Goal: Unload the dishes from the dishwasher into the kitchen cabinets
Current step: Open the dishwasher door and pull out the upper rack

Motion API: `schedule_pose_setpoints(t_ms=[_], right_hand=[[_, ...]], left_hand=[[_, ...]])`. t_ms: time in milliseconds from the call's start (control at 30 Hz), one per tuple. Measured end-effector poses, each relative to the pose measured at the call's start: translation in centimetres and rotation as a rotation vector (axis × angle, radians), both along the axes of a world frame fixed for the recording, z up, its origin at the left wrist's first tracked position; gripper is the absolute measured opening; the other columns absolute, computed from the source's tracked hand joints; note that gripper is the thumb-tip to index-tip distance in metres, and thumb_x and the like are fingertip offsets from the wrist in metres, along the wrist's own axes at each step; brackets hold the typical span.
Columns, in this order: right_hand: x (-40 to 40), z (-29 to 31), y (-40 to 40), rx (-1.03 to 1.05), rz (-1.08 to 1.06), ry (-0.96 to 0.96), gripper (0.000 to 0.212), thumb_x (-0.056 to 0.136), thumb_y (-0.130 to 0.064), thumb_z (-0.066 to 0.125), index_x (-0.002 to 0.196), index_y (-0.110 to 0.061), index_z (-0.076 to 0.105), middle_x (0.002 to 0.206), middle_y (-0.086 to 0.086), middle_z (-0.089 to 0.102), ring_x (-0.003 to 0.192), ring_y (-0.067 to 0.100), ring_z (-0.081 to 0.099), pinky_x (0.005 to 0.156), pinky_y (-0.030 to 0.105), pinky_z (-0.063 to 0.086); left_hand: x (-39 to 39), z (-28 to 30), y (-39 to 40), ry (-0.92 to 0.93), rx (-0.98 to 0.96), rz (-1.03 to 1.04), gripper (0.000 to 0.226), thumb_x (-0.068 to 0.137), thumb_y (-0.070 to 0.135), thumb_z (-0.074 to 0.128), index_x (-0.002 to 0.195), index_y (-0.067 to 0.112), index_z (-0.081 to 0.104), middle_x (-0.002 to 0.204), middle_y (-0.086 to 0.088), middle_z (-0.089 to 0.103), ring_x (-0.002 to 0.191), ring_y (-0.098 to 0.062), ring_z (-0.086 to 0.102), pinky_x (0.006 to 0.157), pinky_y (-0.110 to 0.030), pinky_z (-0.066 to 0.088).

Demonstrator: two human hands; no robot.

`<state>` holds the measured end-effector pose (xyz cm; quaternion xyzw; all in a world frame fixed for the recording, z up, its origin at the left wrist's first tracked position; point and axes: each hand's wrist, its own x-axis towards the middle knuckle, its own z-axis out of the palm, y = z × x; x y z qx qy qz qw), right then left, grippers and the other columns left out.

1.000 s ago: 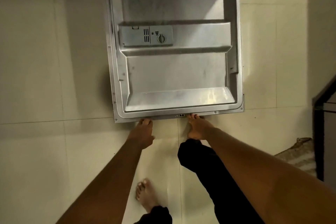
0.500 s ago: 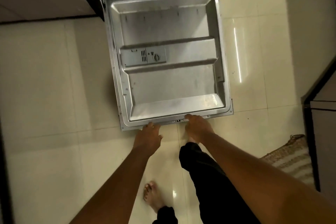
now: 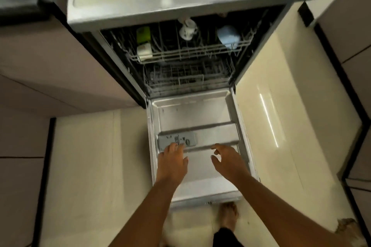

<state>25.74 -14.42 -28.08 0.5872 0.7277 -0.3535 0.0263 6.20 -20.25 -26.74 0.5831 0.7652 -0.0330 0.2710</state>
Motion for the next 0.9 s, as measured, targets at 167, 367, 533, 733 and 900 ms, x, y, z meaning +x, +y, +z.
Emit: schedule_pose_setpoints(t_ms=[167,367,533,733,900], right_hand=[[-4.9,-0.2,4.1,0.066,-0.16,0.146,0.033,0.092,-0.024,0.066,0.124,-0.024,0.062,0.11,-0.006,0.067,0.104,0.009,0.063,0.087,0.014,0.05],[-12.2,3.0,10.7,0.171,-0.209,0.187,0.032,0.091,-0.022,0.065,0.123,-0.024,0.062,0.109,-0.001,0.068,0.1,0.015,0.065,0.086,0.027,0.056],[-15.5,6.8,17.5,0.322,-0.014,-0.063,0.061,0.089,-0.021,0.062,0.146,-0.023,0.04,0.143,0.01,0.047,0.129,0.03,0.048,0.098,0.04,0.051],[-16.2,7.8,23.6,0.383,0.17,-0.337,0.096,0.091,-0.023,0.06,0.157,-0.02,-0.01,0.163,0.015,-0.017,0.151,0.034,-0.012,0.124,0.051,0.007],[-15.0,6.7,26.4,0.305,0.273,-0.392,0.107,0.086,-0.032,0.066,0.156,-0.022,-0.014,0.164,0.011,-0.017,0.151,0.032,-0.014,0.12,0.056,0.002]], left_hand=[[-4.2,-0.2,3.6,-0.041,0.102,0.046,0.053,0.098,0.042,0.049,0.146,0.028,0.034,0.149,0.004,0.038,0.138,-0.017,0.037,0.112,-0.039,0.035],[-11.4,2.9,9.5,-0.023,0.198,-0.038,0.053,0.097,0.042,0.049,0.146,0.028,0.033,0.152,0.0,0.033,0.141,-0.022,0.033,0.113,-0.046,0.032],[-14.9,5.7,15.9,0.086,0.213,-0.118,0.061,0.097,0.042,0.051,0.15,0.027,0.025,0.156,-0.006,0.022,0.145,-0.03,0.024,0.115,-0.053,0.028],[-14.2,6.8,22.6,0.142,0.211,-0.166,0.083,0.096,0.041,0.054,0.156,0.029,-0.001,0.163,-0.007,-0.018,0.151,-0.031,-0.011,0.12,-0.058,0.012],[-15.1,5.2,25.8,0.173,0.181,-0.208,0.095,0.094,0.052,0.051,0.154,0.025,-0.018,0.16,-0.009,-0.029,0.148,-0.032,-0.022,0.118,-0.063,0.002]])
